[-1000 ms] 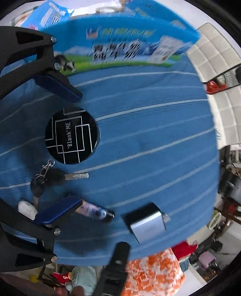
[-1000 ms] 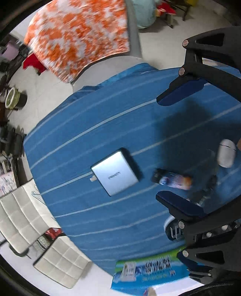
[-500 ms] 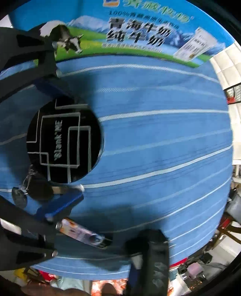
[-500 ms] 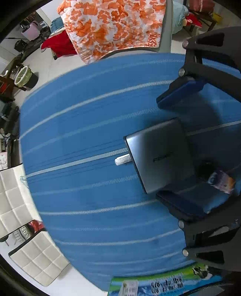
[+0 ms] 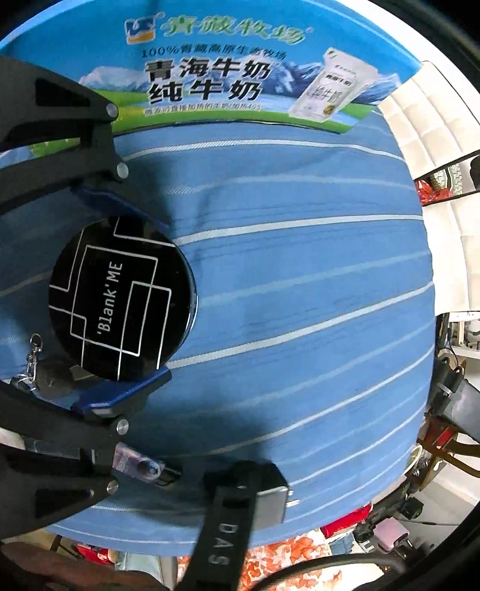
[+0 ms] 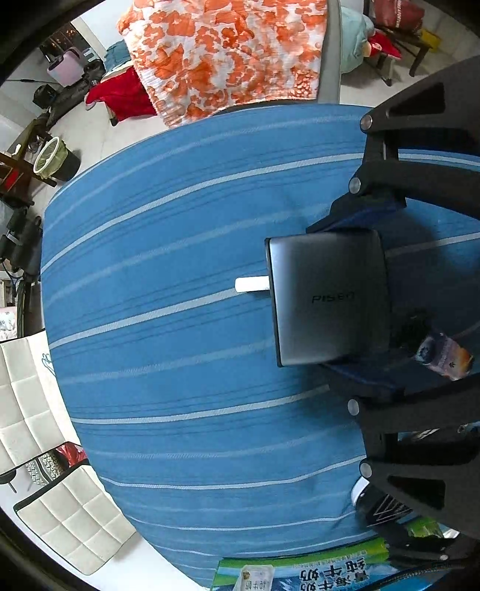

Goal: Organize rigid objects
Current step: 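Grasp the black coaster with the left tool while the right tool grasps the grey power bank, then carry the black coaster and grey power bank over the blue box with both tools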

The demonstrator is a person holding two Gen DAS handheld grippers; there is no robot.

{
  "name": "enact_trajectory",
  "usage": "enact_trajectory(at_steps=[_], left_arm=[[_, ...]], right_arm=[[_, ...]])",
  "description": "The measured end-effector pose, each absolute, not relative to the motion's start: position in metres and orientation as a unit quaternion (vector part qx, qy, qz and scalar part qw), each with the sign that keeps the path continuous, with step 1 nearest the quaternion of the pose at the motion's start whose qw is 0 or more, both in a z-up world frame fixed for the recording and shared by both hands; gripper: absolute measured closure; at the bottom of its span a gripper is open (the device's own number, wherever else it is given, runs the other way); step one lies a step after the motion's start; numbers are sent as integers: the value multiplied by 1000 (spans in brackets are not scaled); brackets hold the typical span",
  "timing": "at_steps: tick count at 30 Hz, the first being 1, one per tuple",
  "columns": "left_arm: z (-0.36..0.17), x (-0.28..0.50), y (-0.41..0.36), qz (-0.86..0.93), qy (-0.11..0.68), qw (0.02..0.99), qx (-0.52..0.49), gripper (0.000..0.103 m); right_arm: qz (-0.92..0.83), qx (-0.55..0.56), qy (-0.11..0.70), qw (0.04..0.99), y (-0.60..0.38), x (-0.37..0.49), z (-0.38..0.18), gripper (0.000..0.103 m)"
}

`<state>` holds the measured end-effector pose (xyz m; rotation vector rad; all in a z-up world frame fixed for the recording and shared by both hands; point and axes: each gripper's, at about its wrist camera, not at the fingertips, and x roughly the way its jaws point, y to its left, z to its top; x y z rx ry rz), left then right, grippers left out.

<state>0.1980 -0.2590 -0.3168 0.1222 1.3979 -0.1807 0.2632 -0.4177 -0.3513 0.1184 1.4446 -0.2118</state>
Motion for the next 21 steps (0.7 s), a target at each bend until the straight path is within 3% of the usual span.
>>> enact_trajectory(at_steps=[9,21], left_arm=[[-279,195,-258,-115,624,770,62,31],[-200,180,-206,-174,570,800,72,31]], right_arm=[[-102,65,641,758,-424,233,-323,41],[-120,72,606,783,-396,172,-239,41]])
